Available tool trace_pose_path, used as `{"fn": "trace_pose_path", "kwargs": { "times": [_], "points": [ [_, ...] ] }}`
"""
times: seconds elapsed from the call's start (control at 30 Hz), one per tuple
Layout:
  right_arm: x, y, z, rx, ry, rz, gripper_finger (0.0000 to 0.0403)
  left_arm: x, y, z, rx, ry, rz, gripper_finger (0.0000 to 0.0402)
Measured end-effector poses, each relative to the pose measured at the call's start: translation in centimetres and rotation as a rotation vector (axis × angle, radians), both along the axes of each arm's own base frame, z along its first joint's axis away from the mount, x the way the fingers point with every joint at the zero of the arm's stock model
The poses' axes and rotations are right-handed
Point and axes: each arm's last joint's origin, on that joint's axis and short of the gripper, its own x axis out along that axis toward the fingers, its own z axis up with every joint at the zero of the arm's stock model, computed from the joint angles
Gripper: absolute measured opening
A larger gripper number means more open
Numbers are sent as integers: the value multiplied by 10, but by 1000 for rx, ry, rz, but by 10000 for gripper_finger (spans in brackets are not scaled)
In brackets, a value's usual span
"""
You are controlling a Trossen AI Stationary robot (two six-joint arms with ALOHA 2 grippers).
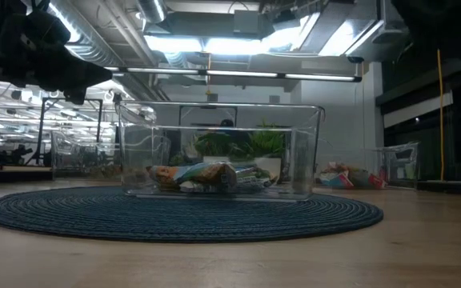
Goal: Pick and place Granola Bars by type
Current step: Return to Home Position
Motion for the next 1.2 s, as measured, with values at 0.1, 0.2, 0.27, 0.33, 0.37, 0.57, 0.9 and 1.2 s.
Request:
{"fn": "trace_pose_path", "kwargs": {
  "times": [0.1, 0.2, 0.27, 0.33, 0.37, 0.57, 0.9, 1.2],
  "points": [
    [3, 5, -10, 16, 13, 50, 2, 0, 0, 0, 0, -2, 0, 4],
    [6, 10, -15, -1, 72, 60, 2, 0, 0, 0, 0, -3, 0, 3],
    [8, 13, -18, 5, 114, 83, 2, 0, 0, 0, 0, -3, 0, 5],
    [11, 16, -25, -5, 193, 107, 2, 0, 0, 0, 0, -3, 0, 7],
    [12, 17, -30, -19, 240, 113, 2, 0, 0, 0, 0, -3, 0, 8],
    [13, 18, -46, -40, 402, 118, 2, 0, 0, 1, 0, -6, 0, 4],
    [14, 17, -56, -115, 504, 76, 4, 0, 0, 1, 0, -6, 0, 8],
    [14, 18, -55, -132, 495, 99, 5, 0, 0, 1, 0, -6, 0, 3]
  ]
}}
